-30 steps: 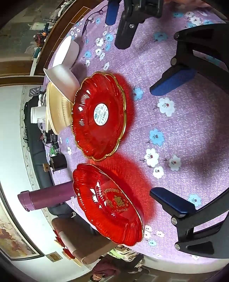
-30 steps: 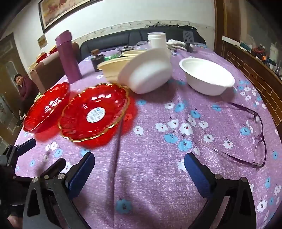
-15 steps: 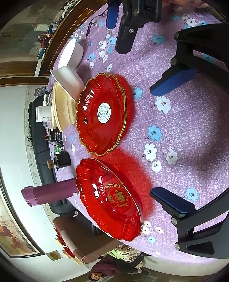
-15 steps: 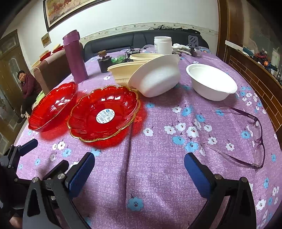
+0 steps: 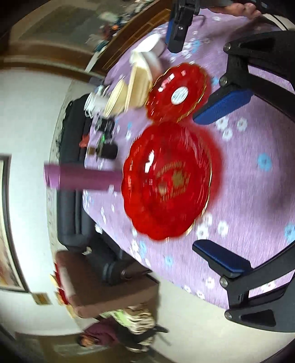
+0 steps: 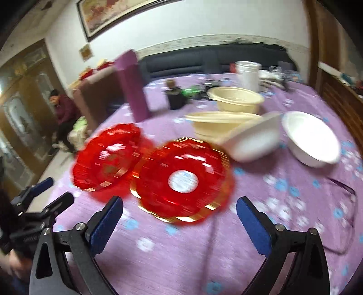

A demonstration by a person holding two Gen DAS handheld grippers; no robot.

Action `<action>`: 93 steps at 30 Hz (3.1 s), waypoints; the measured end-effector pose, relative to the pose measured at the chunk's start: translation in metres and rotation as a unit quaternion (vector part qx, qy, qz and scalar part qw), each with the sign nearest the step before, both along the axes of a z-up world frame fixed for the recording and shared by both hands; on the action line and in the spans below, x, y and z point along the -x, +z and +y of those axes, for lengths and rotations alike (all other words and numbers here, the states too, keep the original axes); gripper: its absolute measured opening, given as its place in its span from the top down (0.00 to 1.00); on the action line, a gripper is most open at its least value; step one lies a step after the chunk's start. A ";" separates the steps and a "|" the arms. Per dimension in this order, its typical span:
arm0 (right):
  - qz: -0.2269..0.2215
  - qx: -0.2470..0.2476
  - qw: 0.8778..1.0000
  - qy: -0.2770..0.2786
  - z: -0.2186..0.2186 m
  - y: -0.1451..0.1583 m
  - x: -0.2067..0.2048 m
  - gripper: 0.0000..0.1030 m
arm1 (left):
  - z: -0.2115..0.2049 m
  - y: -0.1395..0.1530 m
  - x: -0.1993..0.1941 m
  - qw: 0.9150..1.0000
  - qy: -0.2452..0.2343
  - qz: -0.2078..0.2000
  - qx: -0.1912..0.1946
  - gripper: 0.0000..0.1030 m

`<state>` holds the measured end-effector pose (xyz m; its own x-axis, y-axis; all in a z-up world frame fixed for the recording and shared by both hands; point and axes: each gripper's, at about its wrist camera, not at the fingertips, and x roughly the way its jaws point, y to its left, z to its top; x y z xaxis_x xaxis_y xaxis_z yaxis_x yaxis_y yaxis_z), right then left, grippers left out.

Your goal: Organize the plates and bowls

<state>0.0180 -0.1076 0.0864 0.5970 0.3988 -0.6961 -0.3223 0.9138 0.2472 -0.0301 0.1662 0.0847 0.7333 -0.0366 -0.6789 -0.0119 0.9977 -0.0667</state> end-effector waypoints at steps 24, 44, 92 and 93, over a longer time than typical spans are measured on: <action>0.114 -0.019 0.992 0.052 0.090 -0.043 -0.142 0.67 | 0.084 -0.041 -0.099 0.991 0.049 0.089 0.082 0.61; 0.107 -0.007 0.991 0.076 0.119 -0.046 -0.107 0.88 | 0.097 -0.053 -0.066 0.990 0.058 0.105 0.067 0.86; 0.064 -0.110 0.991 -0.027 -0.039 -0.042 -0.034 0.86 | -0.045 0.012 -0.031 0.995 -0.075 0.055 0.030 0.60; 0.063 -0.114 0.991 -0.039 -0.048 -0.043 -0.035 0.86 | -0.061 0.010 -0.042 0.995 -0.080 0.061 0.019 0.60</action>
